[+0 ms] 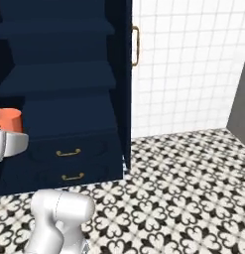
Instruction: Pick the kettle from the counter and place it on the tray. Then pick the mug from the cabinet and place it on the tray. Then close the cabinet doors.
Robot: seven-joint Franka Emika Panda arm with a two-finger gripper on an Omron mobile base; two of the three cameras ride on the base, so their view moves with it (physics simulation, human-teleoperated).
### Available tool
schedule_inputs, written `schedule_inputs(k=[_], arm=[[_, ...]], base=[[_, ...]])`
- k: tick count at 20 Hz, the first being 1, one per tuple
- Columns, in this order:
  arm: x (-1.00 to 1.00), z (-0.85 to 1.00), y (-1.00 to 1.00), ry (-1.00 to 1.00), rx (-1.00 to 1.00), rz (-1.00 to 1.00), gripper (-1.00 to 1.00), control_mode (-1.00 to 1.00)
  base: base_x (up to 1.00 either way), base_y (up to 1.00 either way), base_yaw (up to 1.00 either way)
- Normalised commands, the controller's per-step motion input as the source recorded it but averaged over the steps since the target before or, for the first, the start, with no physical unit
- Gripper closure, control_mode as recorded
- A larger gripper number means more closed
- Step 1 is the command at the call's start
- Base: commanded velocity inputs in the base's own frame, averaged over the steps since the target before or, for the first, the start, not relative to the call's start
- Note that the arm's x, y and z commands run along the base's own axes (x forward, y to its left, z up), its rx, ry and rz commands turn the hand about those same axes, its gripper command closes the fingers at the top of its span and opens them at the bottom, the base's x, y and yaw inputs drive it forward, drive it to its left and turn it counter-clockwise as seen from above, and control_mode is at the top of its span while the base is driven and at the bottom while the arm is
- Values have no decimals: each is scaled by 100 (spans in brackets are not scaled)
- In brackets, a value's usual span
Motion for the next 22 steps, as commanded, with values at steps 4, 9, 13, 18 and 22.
schedule_inputs(k=[4,9,13,18,22], arm=[[0,0,0,0,0,0,100,100],[0,0,0,0,0,0,100,100],[0,0,0,0,0,0,100,100],[0,0,0,0,0,0,100,100],[0,0,0,0,0,0,100,100]], base=[[-60,2,-83],[-43,6,-91],[-31,5,-91],[-29,4,-80],[-24,15,-84]])
